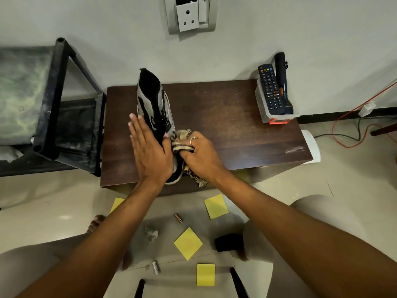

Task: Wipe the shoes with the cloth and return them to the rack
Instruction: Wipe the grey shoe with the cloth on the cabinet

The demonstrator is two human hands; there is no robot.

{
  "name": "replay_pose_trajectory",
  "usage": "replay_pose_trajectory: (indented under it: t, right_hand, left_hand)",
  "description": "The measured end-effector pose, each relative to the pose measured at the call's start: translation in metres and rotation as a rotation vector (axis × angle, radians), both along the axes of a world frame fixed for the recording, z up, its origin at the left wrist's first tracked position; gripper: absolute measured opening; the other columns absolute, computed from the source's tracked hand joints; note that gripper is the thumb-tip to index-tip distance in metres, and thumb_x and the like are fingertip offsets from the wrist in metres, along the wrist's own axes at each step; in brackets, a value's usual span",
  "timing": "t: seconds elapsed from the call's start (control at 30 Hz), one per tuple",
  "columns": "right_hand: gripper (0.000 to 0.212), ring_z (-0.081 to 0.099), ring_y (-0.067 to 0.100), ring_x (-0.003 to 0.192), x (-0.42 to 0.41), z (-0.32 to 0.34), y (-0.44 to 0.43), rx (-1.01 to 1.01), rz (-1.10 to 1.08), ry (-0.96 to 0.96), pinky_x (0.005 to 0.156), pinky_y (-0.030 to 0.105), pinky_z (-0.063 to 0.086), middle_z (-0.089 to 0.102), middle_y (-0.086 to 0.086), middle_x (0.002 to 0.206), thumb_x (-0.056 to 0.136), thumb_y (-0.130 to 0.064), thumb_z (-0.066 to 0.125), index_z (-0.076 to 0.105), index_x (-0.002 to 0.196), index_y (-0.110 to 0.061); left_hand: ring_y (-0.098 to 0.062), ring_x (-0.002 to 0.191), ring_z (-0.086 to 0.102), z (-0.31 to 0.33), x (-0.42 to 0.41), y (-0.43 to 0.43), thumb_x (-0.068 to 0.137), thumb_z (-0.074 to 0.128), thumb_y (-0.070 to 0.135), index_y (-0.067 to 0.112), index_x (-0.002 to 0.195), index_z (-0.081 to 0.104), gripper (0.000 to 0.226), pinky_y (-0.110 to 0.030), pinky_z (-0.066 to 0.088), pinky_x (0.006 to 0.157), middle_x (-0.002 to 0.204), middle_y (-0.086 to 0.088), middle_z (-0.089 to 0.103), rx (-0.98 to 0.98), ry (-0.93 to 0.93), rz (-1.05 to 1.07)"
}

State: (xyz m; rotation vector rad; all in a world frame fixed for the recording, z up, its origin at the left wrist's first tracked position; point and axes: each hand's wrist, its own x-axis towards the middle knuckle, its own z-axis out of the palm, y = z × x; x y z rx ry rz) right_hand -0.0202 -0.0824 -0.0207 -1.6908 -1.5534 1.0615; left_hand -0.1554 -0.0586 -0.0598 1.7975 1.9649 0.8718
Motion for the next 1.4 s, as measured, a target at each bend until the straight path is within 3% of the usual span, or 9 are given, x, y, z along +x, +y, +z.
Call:
replay_pose_trajectory:
  t: [0.17, 0.27, 0.37, 0.5, 0.7, 0.97, 1.13, 1.23, 1.4]
  right_hand:
    - [0.035, 0.049, 0.006, 0.054, 0.02, 0.016, 0.008, -0.124, 0.091, -0.082, 0.054, 0.026, 0.039, 0.057, -0.005, 0.064, 0.086, -0.013, 0.066, 0.054, 0.054, -0.021]
    - [0.01, 0.062, 0.01, 0.069, 0.024, 0.018, 0.025, -0.025, -0.063, -0.022, 0.062, 0.027, 0.049, 0.067, 0.003, 0.085, 0.09, -0.014, 0.064, 0.07, 0.083, -0.012]
    - [0.03, 0.058, 0.015, 0.103, 0.014, 0.01, 0.035, 0.015, -0.001, -0.046, 0.087, 0.023, 0.047, 0.055, 0.003, 0.119, 0.093, -0.002, 0.055, 0.067, 0.12, -0.006]
    - [0.048, 0.056, 0.023, 0.12, -0.001, -0.001, 0.036, 0.071, 0.078, -0.021, 0.106, 0.036, 0.047, 0.052, 0.006, 0.132, 0.091, 0.006, 0.051, 0.062, 0.136, -0.008]
    - [0.049, 0.055, 0.016, 0.12, -0.001, -0.003, 0.028, 0.161, 0.18, -0.085, 0.101, 0.017, 0.043, 0.055, -0.001, 0.13, 0.092, 0.002, 0.056, 0.063, 0.138, -0.012]
    - [0.022, 0.057, 0.003, 0.093, 0.016, 0.003, 0.02, 0.128, 0.333, -0.088, 0.082, 0.015, 0.045, 0.048, -0.027, 0.1, 0.089, -0.002, 0.063, 0.077, 0.105, -0.008]
    - [0.024, 0.06, 0.014, 0.068, 0.027, 0.013, 0.025, -0.043, 0.327, -0.081, 0.066, 0.04, 0.053, 0.057, -0.004, 0.079, 0.088, -0.008, 0.065, 0.063, 0.065, -0.016]
    - [0.014, 0.062, 0.006, 0.077, 0.026, 0.014, 0.034, 0.122, 0.082, 0.018, 0.072, 0.031, 0.056, 0.06, -0.009, 0.093, 0.091, -0.006, 0.064, 0.074, 0.091, -0.016]
    - [0.054, 0.055, 0.015, 0.114, 0.004, -0.004, 0.038, 0.16, 0.098, -0.068, 0.102, 0.022, 0.046, 0.048, -0.001, 0.121, 0.09, 0.0, 0.065, 0.057, 0.143, -0.008]
  left_hand:
    - [-0.028, 0.158, -0.001, 0.008, 0.005, -0.002, 0.1, 0.048, 0.022, -0.001, 0.161, -0.001, 0.081, -0.049, 0.022, 0.125, 0.169, -0.018, -0.01, 0.125, -0.043, -0.103]
    - [-0.021, 0.158, 0.0, 0.026, 0.01, 0.004, 0.097, 0.06, 0.03, 0.008, 0.162, -0.008, 0.097, -0.042, 0.029, 0.123, 0.169, -0.008, -0.019, -0.015, -0.213, -0.021]
    - [-0.012, 0.156, 0.005, 0.039, 0.011, 0.012, 0.092, 0.068, 0.035, 0.017, 0.164, -0.004, 0.103, -0.026, 0.02, 0.118, 0.171, 0.002, -0.013, -0.196, -0.327, 0.055]
    - [-0.008, 0.155, 0.013, 0.037, 0.006, 0.013, 0.1, 0.055, 0.033, 0.022, 0.164, 0.007, 0.081, -0.038, 0.02, 0.127, 0.171, 0.007, 0.008, -0.142, -0.394, 0.043]
    - [-0.011, 0.154, 0.023, 0.028, 0.007, 0.013, 0.104, 0.04, 0.038, 0.03, 0.163, 0.01, 0.067, -0.044, 0.027, 0.124, 0.169, 0.008, 0.019, -0.091, -0.406, 0.098]
    - [-0.013, 0.15, 0.033, 0.026, -0.001, 0.018, 0.101, 0.058, 0.042, 0.037, 0.162, 0.012, 0.077, -0.038, 0.034, 0.119, 0.166, 0.009, 0.028, -0.124, -0.338, 0.026]
    - [-0.011, 0.145, 0.04, 0.029, -0.005, 0.015, 0.104, 0.054, 0.037, 0.037, 0.161, 0.023, 0.065, -0.034, 0.035, 0.115, 0.159, 0.011, 0.042, -0.157, -0.369, 0.0]
    - [-0.014, 0.141, 0.045, 0.031, -0.004, 0.016, 0.105, 0.052, 0.037, 0.034, 0.159, 0.031, 0.058, -0.043, 0.041, 0.114, 0.155, 0.008, 0.048, -0.181, -0.365, 0.03]
    - [-0.015, 0.137, 0.05, 0.031, -0.005, 0.017, 0.106, 0.05, 0.036, 0.035, 0.158, 0.033, 0.055, -0.043, 0.045, 0.109, 0.152, 0.006, 0.052, -0.18, -0.353, 0.032]
